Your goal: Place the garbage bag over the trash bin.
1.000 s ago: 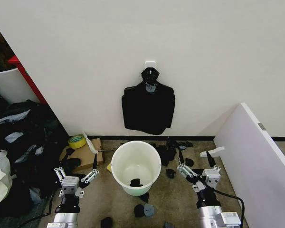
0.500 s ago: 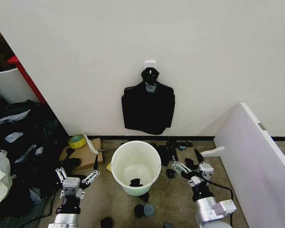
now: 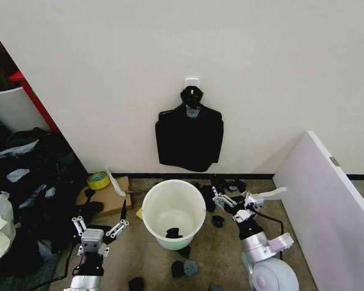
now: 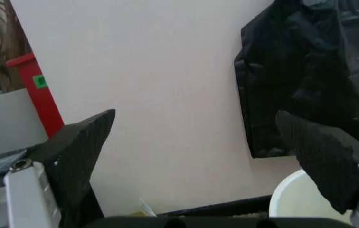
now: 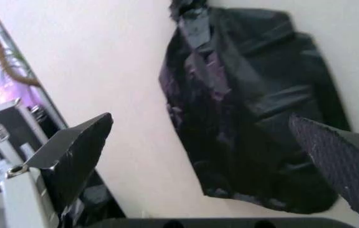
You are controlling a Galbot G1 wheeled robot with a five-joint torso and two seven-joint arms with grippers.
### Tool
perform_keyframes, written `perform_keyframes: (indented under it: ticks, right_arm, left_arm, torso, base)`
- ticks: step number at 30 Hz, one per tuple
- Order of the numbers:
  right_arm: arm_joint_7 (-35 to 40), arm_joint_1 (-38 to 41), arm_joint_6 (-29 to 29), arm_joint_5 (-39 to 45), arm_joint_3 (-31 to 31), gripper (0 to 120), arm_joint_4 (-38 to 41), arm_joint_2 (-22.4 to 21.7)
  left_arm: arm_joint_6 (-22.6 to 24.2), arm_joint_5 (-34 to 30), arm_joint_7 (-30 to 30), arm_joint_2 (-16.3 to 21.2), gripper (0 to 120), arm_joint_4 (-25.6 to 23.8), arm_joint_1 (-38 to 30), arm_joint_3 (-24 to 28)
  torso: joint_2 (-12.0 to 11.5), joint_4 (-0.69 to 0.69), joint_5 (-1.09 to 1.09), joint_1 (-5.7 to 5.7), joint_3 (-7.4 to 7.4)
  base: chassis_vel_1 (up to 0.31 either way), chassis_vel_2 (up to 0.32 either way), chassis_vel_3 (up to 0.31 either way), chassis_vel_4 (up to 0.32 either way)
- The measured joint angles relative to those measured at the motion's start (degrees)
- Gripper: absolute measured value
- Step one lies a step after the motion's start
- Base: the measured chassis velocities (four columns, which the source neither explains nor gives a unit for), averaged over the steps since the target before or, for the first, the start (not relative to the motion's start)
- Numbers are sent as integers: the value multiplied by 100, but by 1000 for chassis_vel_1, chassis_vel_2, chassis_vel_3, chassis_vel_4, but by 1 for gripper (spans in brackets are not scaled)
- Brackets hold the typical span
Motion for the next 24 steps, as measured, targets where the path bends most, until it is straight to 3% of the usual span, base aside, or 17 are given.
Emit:
perform_keyframes:
  ticks: [24]
  right_arm:
    - [151, 2283, -530, 181, -898, 100, -894, -598]
  left_arm:
    - [-85, 226, 27, -551, 100, 39, 13, -180]
  torso:
    - [0, 0, -1, 0, 0]
  base:
    - [0, 0, 0, 0]
